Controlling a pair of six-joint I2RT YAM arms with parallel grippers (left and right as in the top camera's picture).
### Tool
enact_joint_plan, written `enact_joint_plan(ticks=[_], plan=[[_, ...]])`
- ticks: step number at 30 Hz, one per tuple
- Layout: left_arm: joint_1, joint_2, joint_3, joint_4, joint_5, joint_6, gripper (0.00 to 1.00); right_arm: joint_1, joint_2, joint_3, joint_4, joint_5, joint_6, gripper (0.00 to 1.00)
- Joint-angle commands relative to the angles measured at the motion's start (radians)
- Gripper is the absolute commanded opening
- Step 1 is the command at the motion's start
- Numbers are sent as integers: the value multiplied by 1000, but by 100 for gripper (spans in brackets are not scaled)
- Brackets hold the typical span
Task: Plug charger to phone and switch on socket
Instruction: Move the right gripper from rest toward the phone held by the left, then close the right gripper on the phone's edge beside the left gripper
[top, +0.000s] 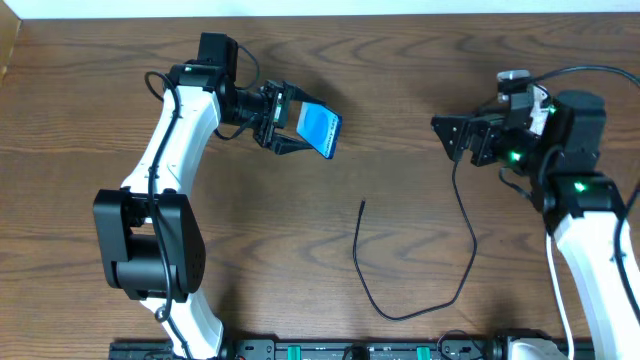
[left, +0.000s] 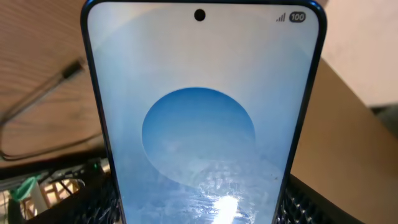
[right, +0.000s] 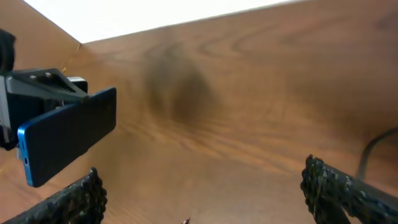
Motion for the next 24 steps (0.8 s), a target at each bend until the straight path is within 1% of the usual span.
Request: enact_joint_plan(ticks=[1, 5, 7, 15, 21, 24], plan=[[-3, -31, 34, -3, -56, -26, 7, 7, 35, 25, 5, -42, 92, 99], [-17, -31, 34, -3, -122, -44, 7, 8, 68, 25, 4, -43, 288, 99], [-32, -31, 34, -3, -158, -69, 7, 9, 79, 25, 8, -47, 341, 99], [-109, -31, 34, -2, -253, -147, 7, 67, 87, 24, 0, -56, 340, 99], [-158, -31, 34, 9, -283, -195, 7, 139, 89, 24, -3, -56, 286, 99], [-178, -31, 34, 9, -313, -210, 7, 175, 92, 24, -5, -46, 284, 99]])
